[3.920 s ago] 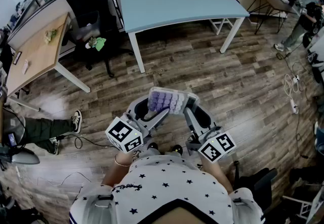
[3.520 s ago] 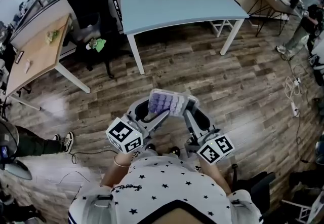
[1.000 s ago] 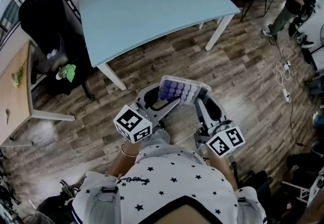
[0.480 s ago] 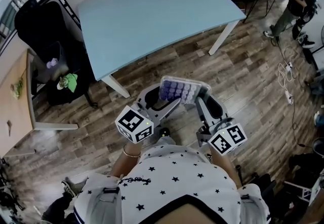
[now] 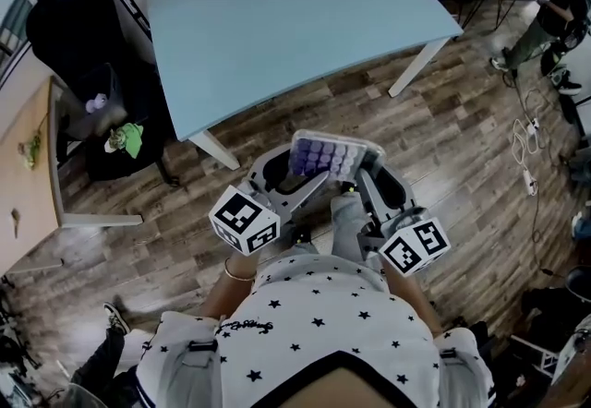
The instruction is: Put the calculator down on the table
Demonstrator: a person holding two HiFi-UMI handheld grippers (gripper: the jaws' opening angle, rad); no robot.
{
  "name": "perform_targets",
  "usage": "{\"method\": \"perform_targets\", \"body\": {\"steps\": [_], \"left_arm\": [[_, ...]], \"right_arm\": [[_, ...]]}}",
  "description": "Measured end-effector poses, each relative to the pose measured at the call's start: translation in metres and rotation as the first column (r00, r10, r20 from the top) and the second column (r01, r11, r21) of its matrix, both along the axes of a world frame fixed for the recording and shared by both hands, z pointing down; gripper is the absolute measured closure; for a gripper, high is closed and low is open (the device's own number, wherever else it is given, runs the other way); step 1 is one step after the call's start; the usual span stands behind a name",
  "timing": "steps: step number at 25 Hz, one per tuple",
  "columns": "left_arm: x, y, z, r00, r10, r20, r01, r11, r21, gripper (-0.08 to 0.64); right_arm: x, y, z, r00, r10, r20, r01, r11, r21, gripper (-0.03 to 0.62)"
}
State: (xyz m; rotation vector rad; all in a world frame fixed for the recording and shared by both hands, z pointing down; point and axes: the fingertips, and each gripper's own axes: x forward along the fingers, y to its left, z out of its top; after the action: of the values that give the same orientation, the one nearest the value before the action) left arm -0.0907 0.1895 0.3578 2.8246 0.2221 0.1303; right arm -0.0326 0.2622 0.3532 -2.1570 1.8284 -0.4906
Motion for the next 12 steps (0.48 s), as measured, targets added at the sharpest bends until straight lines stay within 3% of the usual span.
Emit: {"method": "perform_targets", "body": {"steps": [6, 12], "left_arm": [[0.009, -0.029, 0.002, 0.994, -0.109, 0.016, 0.108, 0.994, 0.018, 0.295], [0.018, -0.074, 0.004, 0.970, -0.241, 0.026, 0.240, 0.970, 0.036, 0.296]], "right_arm": [[0.017, -0.036, 0.005, 0.995, -0.098, 0.018, 0.098, 0.995, 0.016, 0.500], [0.034, -0.089, 0.008, 0.974, -0.223, 0.028, 0.222, 0.974, 0.035, 0.499]]}}
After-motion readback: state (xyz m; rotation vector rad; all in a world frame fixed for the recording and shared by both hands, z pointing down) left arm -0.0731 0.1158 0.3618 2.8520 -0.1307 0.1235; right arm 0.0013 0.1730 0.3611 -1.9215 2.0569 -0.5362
